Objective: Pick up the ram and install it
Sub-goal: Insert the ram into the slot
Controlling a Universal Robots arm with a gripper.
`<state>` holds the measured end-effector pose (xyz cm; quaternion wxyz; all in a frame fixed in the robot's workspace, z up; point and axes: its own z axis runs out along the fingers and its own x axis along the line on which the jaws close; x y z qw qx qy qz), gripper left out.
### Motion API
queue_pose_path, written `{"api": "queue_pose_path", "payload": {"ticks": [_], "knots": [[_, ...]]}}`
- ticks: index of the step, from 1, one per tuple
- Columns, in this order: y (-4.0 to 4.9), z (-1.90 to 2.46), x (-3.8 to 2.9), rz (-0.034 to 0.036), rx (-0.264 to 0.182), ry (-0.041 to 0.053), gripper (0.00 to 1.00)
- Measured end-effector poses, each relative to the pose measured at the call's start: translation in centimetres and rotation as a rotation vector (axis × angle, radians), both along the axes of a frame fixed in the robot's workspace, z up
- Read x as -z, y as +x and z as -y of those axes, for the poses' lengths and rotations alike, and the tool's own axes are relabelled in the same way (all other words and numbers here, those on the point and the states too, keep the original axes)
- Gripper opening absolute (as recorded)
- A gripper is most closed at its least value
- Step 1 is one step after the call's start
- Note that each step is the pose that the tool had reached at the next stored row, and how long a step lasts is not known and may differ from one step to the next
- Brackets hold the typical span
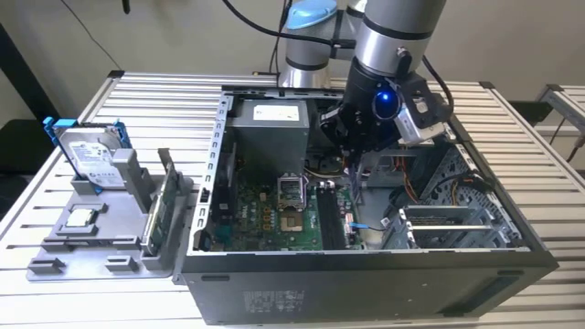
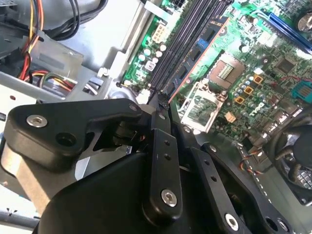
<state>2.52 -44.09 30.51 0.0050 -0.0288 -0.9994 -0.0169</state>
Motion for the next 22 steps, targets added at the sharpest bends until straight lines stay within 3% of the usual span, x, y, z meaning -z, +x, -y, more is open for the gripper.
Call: {"api": "queue_pose_path", "payload": {"ticks": [6, 9, 12, 15, 22], "knots": [[-0.01, 0.09, 1.10, 0.0000, 0.000, -0.0001, 0.14], [-0.03, 1.04, 1.49, 0.0001, -0.001, 0.0008, 0.14], [-0.05, 1.65, 2.04, 0.0001, -0.001, 0.0011, 0.14], [-0.16, 1.87, 2.58, 0.0001, -0.002, 0.0010, 0.14], [-0.47, 1.90, 3.86, 0.0000, -0.005, 0.0011, 0.14]]}}
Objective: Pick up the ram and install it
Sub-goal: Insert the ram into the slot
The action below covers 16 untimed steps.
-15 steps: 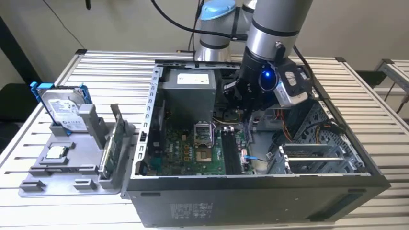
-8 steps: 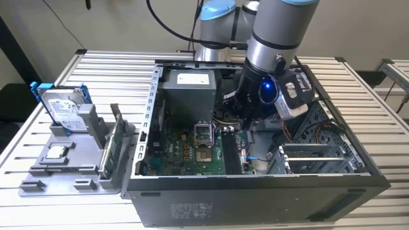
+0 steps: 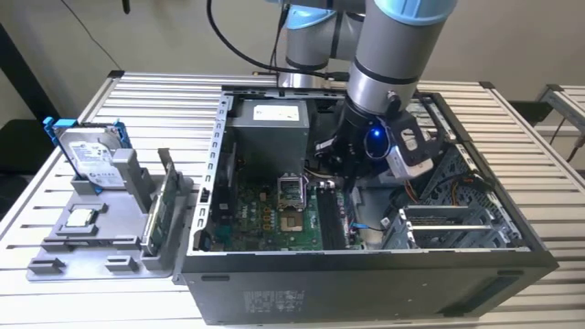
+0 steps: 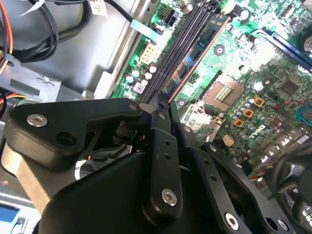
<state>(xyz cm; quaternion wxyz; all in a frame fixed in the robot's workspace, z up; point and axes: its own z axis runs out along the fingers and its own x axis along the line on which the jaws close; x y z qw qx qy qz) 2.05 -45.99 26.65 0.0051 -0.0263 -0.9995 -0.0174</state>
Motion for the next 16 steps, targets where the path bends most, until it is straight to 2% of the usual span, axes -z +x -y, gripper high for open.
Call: {"api": "queue_pose_path", "payload": {"ticks": [16], "knots": [[-0.01, 0.03, 2.84, 0.0000, -0.022, -0.0002, 0.14]]}}
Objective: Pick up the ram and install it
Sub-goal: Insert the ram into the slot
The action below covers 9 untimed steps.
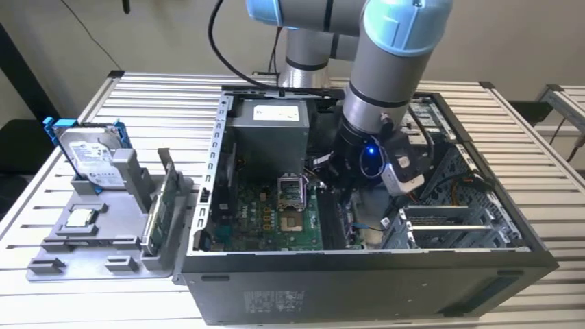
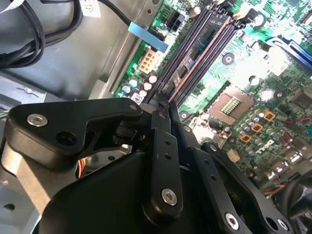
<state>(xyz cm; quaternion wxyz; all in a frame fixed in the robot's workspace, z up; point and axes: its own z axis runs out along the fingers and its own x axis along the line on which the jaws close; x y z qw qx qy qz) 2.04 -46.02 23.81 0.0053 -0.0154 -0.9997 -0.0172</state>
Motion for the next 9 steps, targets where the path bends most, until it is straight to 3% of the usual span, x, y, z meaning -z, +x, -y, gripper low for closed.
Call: {"api": "queue_pose_path", "payload": {"ticks": [4, 9], "knots": [[0.00, 0.05, 0.69, 0.0000, 0.000, 0.0001, 0.14], [0.00, 0.13, 1.04, 0.0000, -0.001, -0.0001, 0.14]]}}
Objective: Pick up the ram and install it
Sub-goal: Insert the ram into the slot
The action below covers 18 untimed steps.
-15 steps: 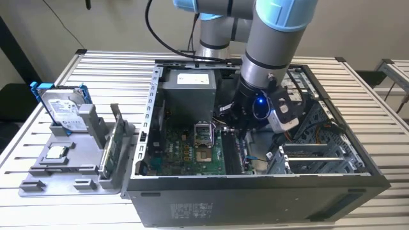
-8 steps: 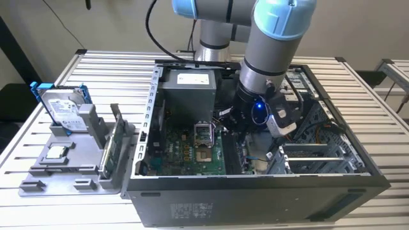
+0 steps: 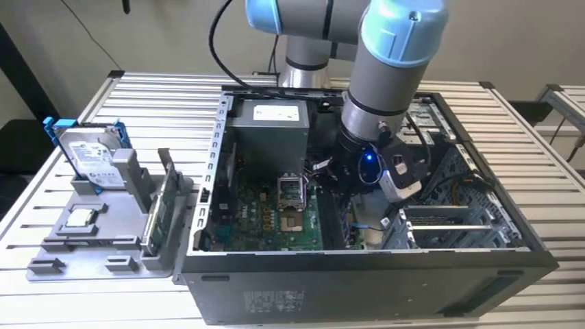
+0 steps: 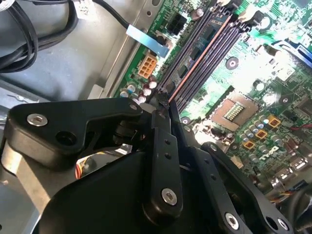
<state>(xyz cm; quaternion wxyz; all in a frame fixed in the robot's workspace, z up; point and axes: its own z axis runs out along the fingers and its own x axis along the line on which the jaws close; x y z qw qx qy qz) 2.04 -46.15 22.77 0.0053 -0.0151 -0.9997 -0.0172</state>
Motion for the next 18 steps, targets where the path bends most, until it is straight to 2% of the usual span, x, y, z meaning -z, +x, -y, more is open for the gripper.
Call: {"api": "queue_pose_path", "payload": {"ticks": [3, 5, 6, 8, 10, 18], "knots": [[0.00, 0.21, 0.06, 0.0000, 0.000, -0.0002, 0.14], [0.01, 0.21, 0.07, 0.0000, -0.001, -0.0052, 0.14], [0.00, 0.21, 0.06, 0.0000, 0.000, -0.0108, 0.14], [0.00, 0.12, 0.06, -0.0002, 0.000, -0.0378, 0.14], [0.01, 0.12, 0.07, -0.0002, -0.001, -0.0482, 0.14], [-0.06, -0.40, 0.30, 0.0000, 0.000, -0.0489, 0.14]]}}
